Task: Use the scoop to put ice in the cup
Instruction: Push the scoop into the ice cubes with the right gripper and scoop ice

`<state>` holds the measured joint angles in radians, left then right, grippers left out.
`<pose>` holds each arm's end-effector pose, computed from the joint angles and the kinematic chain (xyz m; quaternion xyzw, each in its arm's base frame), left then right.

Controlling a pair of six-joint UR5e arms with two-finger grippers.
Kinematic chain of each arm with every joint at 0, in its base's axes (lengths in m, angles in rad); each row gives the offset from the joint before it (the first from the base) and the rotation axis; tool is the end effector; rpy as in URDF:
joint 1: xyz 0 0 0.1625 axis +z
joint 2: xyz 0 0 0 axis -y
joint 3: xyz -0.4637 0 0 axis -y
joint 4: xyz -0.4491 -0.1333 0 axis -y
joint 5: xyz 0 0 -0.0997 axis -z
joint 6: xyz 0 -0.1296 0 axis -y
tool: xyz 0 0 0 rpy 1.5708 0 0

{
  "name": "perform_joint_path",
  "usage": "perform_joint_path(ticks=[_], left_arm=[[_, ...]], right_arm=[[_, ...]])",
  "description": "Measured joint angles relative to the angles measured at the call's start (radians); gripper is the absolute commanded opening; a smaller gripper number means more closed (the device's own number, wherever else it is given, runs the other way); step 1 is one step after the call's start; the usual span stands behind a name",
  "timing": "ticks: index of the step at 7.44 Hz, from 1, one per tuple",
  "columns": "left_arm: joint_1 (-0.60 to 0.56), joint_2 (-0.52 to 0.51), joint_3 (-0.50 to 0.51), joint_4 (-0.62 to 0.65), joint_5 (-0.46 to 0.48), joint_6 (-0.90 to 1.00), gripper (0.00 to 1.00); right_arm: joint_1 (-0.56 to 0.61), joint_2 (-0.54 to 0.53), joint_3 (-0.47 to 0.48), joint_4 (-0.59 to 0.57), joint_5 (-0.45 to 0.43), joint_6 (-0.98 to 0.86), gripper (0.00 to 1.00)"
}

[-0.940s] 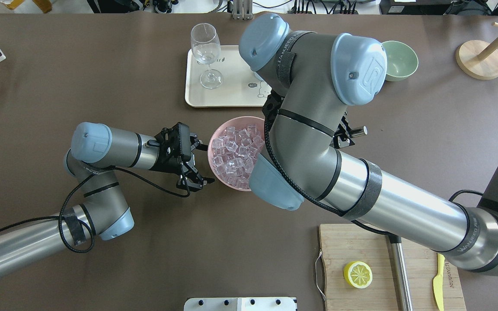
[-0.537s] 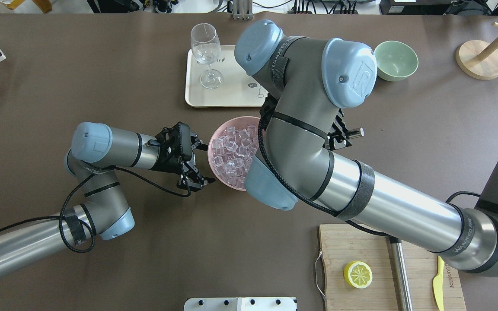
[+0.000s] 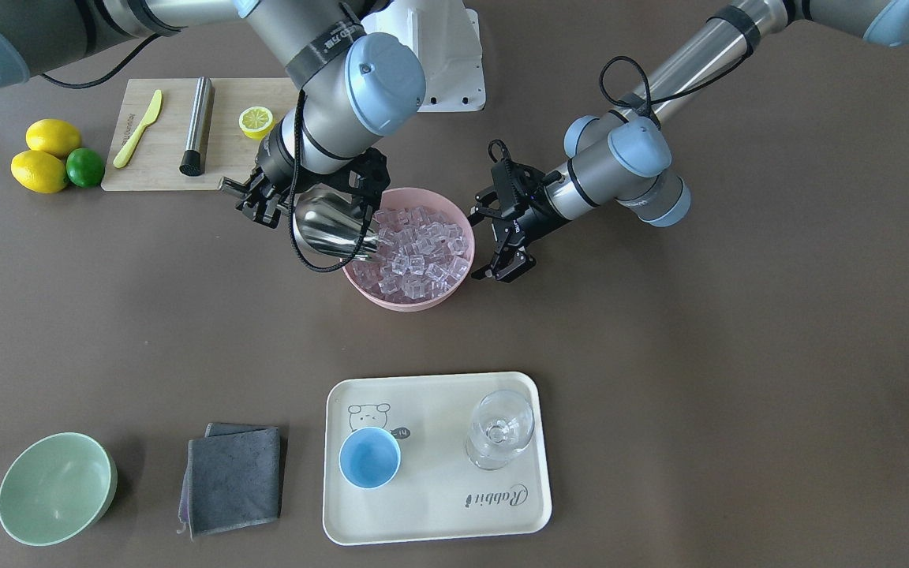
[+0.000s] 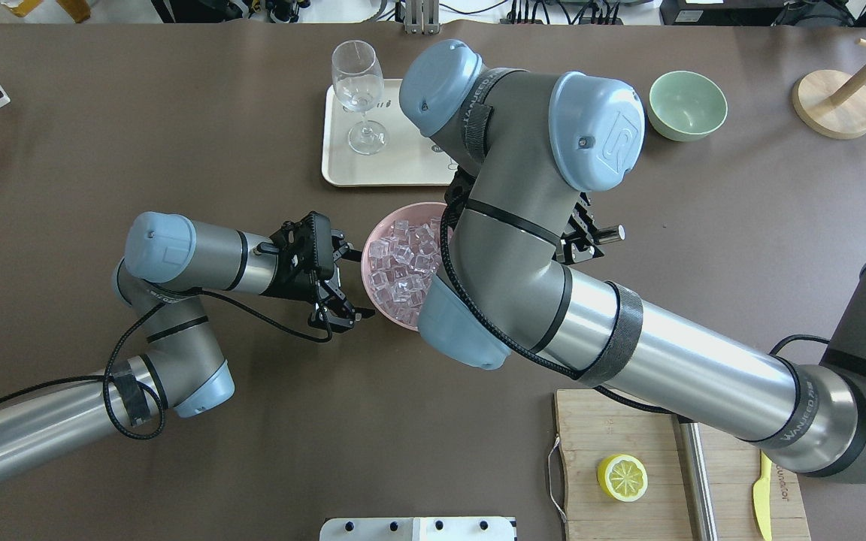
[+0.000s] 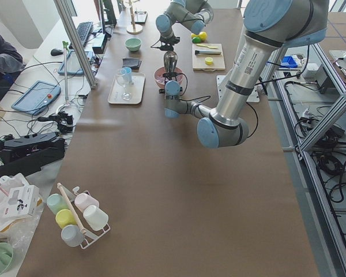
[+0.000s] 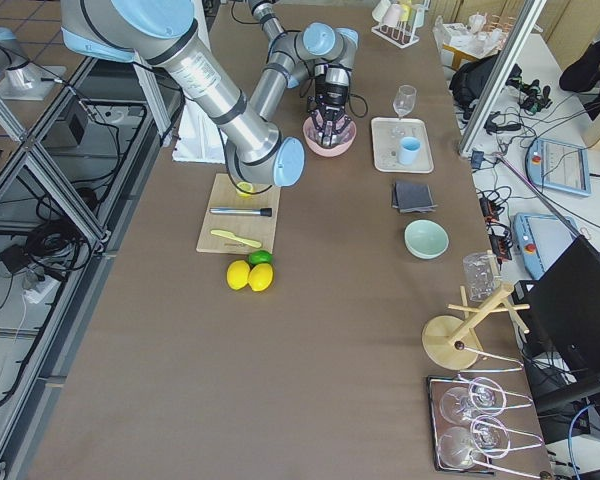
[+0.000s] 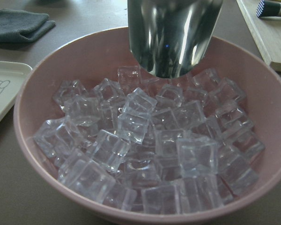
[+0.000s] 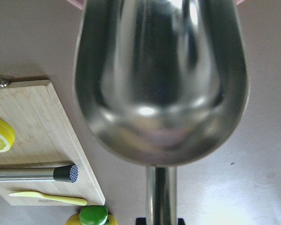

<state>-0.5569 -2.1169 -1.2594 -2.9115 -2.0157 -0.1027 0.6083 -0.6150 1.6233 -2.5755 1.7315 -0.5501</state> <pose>0.6332 -0.4856 0.3541 0.5039 0.4982 0.4432 0.5491 -0.5252 -0.5029 0.1777 -0.0147 -0.0789 -0.6841 0.7249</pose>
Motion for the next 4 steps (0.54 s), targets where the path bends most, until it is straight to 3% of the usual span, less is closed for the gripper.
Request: perform_joint_path(ticks=[4], left_arm=[[-0.001, 0.000, 0.000, 0.001, 0.000, 0.000, 0.98]], right_arm=[[-0.007, 0.037, -0.069, 0.021, 0.001, 0.013, 0.00]])
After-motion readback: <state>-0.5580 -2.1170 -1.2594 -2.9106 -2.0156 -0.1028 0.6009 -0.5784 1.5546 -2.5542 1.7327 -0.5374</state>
